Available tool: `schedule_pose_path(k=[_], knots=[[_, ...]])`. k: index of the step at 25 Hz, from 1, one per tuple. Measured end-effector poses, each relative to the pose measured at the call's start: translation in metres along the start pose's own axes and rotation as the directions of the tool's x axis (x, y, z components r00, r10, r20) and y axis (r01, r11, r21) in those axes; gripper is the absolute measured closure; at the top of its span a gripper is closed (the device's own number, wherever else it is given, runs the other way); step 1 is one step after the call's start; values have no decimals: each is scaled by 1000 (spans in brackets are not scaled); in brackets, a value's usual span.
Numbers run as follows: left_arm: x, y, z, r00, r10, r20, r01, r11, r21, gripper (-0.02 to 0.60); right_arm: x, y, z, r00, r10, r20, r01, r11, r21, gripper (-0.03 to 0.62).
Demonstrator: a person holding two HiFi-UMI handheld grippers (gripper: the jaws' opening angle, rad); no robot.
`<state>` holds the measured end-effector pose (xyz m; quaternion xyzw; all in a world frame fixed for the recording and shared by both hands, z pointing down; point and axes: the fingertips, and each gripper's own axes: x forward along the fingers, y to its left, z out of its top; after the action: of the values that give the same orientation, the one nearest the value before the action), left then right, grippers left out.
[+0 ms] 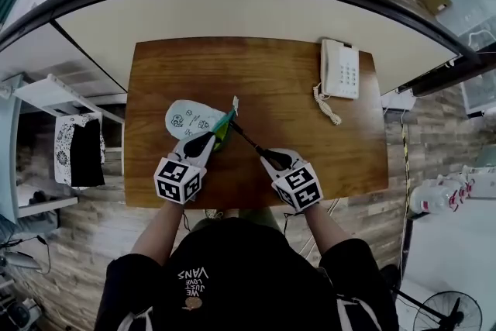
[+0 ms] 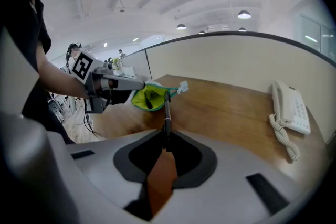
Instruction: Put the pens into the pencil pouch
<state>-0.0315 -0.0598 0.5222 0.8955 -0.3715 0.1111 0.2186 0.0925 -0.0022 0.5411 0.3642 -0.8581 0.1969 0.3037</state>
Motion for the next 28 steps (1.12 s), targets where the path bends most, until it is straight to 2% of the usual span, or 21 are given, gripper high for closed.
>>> schedule_pose_path(k=[7,18,28], knots=[[5,-17,3,996,-93,-4,93,995,27,554,10,16,-7,999,24,-49,-25,999,-28,526],[18,-49,0,976,-217,-21,217,975,46,554,41,6,25,998,38,-57,-43,995,-85,526],[28,-60,-3,969,-244,-35,246,969,33,554,60,-2,36,996,55,-66,-60,996,-69,526]])
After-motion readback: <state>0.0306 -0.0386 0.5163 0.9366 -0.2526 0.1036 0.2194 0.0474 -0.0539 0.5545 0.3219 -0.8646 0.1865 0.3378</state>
